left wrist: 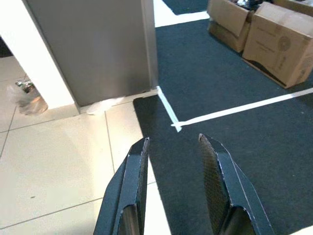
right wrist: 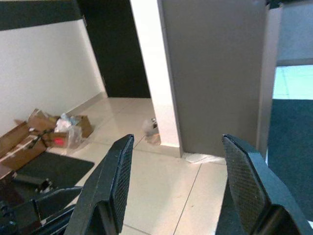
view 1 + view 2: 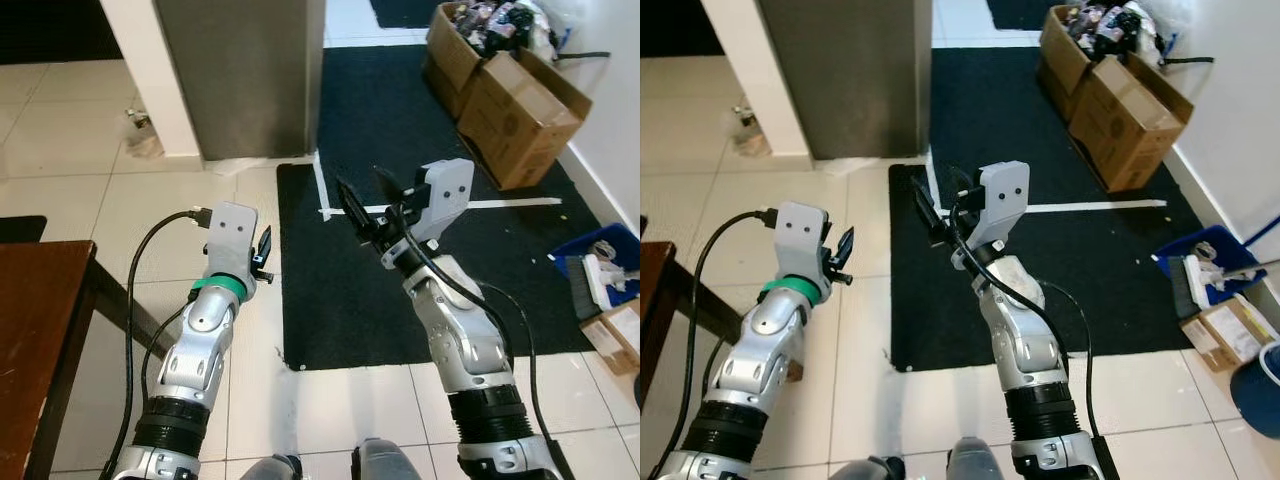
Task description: Setting the table
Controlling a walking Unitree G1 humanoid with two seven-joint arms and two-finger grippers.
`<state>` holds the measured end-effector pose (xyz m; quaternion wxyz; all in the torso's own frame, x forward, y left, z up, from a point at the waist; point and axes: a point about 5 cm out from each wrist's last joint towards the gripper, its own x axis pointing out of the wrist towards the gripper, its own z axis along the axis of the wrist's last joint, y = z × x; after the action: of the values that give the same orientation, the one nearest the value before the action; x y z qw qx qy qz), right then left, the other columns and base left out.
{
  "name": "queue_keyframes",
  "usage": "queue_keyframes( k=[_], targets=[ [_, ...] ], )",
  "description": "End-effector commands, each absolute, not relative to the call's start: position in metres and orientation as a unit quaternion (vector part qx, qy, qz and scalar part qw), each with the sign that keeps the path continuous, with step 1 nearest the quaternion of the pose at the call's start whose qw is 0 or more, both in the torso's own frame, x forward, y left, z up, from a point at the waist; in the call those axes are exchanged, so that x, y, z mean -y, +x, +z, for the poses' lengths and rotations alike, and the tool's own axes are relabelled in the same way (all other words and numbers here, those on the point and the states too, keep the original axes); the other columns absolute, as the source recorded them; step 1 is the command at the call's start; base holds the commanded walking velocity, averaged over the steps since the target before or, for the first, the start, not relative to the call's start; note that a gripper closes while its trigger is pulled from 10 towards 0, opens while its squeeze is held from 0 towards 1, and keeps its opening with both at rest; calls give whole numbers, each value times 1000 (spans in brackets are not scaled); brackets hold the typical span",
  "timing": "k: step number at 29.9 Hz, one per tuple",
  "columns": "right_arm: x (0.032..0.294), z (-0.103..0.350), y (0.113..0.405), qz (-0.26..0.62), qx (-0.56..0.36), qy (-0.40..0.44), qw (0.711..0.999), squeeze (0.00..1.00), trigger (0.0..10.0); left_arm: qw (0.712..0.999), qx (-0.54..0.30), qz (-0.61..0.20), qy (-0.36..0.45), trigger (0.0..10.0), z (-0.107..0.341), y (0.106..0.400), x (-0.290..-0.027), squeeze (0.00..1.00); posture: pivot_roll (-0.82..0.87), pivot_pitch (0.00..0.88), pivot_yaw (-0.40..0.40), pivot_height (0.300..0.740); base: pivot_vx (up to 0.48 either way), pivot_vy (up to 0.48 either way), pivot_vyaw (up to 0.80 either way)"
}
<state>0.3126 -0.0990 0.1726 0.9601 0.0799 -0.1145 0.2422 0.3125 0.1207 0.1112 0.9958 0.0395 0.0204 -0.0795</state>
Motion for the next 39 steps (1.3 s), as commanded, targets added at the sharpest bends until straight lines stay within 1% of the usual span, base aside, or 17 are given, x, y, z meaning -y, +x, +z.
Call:
queue_keyframes(
  k=[1,15,18,31,39],
  targets=[
    [100,167,310,243,101,75,962,0,10000,996,-33,-76,42,10000,106,311,-122,0,-175,0,34,740,0,0,800],
    [104,165,310,235,94,61,966,0,10000,996,-30,-73,45,10000,108,313,-122,0,-177,0,37,740,0,0,798],
    [109,162,314,211,85,77,971,0,10000,996,-28,-74,48,10000,109,314,-122,0,-176,0,38,740,0,0,0],
    [112,159,314,202,81,69,974,0,10000,995,-18,-75,60,10000,111,315,-122,0,-178,0,38,740,0,0,0],
    [111,159,314,201,79,69,974,0,10000,995,-14,-77,66,10000,112,316,-122,0,-180,0,39,740,0,-479,0]
  ],
)
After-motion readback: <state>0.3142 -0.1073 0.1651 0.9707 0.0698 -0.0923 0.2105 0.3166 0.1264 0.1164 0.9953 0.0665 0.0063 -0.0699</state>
